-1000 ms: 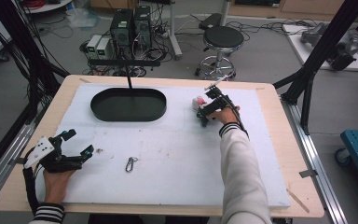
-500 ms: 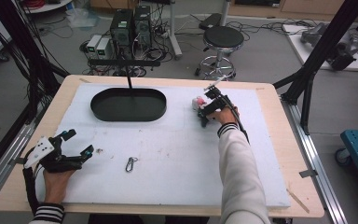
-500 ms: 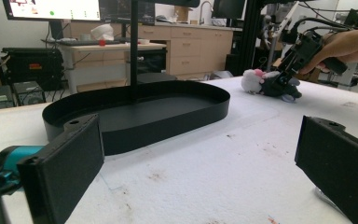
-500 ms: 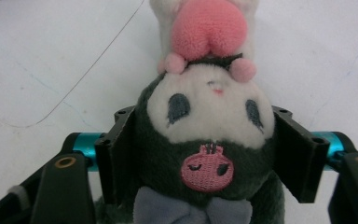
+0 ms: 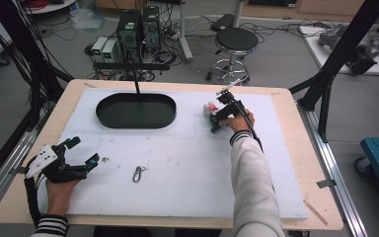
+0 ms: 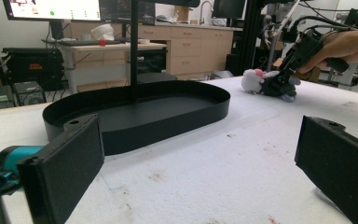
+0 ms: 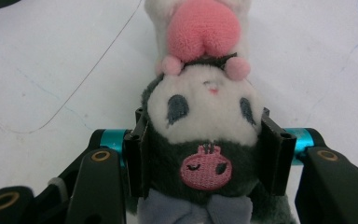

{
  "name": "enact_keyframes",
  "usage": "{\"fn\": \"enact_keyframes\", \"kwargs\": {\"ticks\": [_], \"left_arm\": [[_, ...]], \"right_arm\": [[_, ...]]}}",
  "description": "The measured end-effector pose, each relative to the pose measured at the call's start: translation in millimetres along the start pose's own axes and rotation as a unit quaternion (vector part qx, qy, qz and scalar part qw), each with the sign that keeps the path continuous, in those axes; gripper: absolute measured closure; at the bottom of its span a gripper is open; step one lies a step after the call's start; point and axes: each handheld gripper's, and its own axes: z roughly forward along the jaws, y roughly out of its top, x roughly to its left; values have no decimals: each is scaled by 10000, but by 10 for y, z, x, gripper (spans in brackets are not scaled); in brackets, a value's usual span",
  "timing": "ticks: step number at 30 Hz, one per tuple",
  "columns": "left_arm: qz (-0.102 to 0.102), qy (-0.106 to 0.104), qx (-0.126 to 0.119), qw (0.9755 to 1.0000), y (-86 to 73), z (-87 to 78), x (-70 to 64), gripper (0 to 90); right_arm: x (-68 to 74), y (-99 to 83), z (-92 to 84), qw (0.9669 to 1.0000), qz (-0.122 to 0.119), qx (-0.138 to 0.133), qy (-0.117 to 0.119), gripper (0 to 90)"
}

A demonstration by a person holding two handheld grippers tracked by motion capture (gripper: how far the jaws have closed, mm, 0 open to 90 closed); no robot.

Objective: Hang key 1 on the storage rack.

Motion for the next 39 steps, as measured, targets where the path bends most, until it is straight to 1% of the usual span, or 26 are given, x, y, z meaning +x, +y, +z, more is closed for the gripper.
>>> {"fn": "enact_keyframes", "kwargs": {"ticks": [3,7,8,9,13,16,17,18,19,22,23,24,26,27,28,29,30,31,32,33,34,35,36,37,38,39], "left_arm": [[-20,4,-1,10000,0,-2,2,17],[-69,20,-39,10000,-1,-6,8,17],[-71,25,-44,10000,-1,-5,8,17],[-68,26,-43,10000,-1,-5,8,17],[2,70,-15,10000,2,-1,-7,17],[15,75,-8,10000,5,0,-9,17],[15,75,-8,10000,5,0,-9,17],[-11,80,-2,10000,7,-2,-6,17],[-84,101,37,9999,14,-11,5,17],[-119,119,62,9998,28,-25,16,17],[-120,120,51,9998,40,-34,19,17],[-119,119,-17,9999,73,-49,17,17],[-108,101,-11,9999,96,-51,20,17],[-119,71,19,9999,124,-47,21,17],[-81,1,45,10000,184,-37,20,17],[-81,1,45,10000,184,-37,20,17],[-58,-45,64,10000,229,-25,22,17],[-59,-148,50,9999,293,-8,27,17],[-55,-202,75,9998,330,4,31,17],[-55,-202,75,9998,330,4,31,17],[-37,-359,151,9992,403,39,41,17],[-37,-359,151,9992,403,39,41,17],[14,-480,232,9986,475,82,51,17],[35,-544,274,9981,514,105,57,17],[35,-544,274,9981,514,105,57,17],[41,-618,291,9977,553,125,66,17]], "right_arm": [[6,-2,-14,10000,35,5,-3,477],[5,-3,-60,10000,36,-79,46,475],[-2,-4,-77,9999,-5,-123,61,474],[2,-4,-99,9998,18,-171,82,474],[5,-17,-208,9990,-34,-399,180,471],[24,-27,-300,9986,-107,-469,212,469],[24,-27,-300,9986,-107,-469,212,469],[34,-33,-364,9979,-169,-562,277,468],[45,-35,-398,9976,-220,-596,283,467],[67,-40,-458,9968,-296,-661,332,466],[80,-42,-487,9964,-316,-689,373,464],[114,-46,-541,9956,-404,-741,397,462],[131,-48,-565,9950,-457,-783,425,462],[175,-51,-613,9940,-502,-841,487,461],[196,-52,-632,9933,-560,-875,512,461],[196,-52,-632,9933,-560,-875,512,461],[251,-56,-680,9918,-681,-918,575,460],[269,-56,-697,9911,-729,-941,592,460],[302,-56,-724,9905,-764,-955,626,460],[330,-56,-747,9892,-856,-996,648,460],[360,-56,-771,9879,-906,-1040,705,459],[386,-56,-792,9866,-958,-1076,771,458],[409,-57,-807,9847,-1023,-1113,861,457],[434,-59,-821,9831,-1114,-1116,931,456],[459,-61,-831,9817,-1198,-1123,965,456],[484,-64,-845,9807,-1268,-1106,993,456]]}}
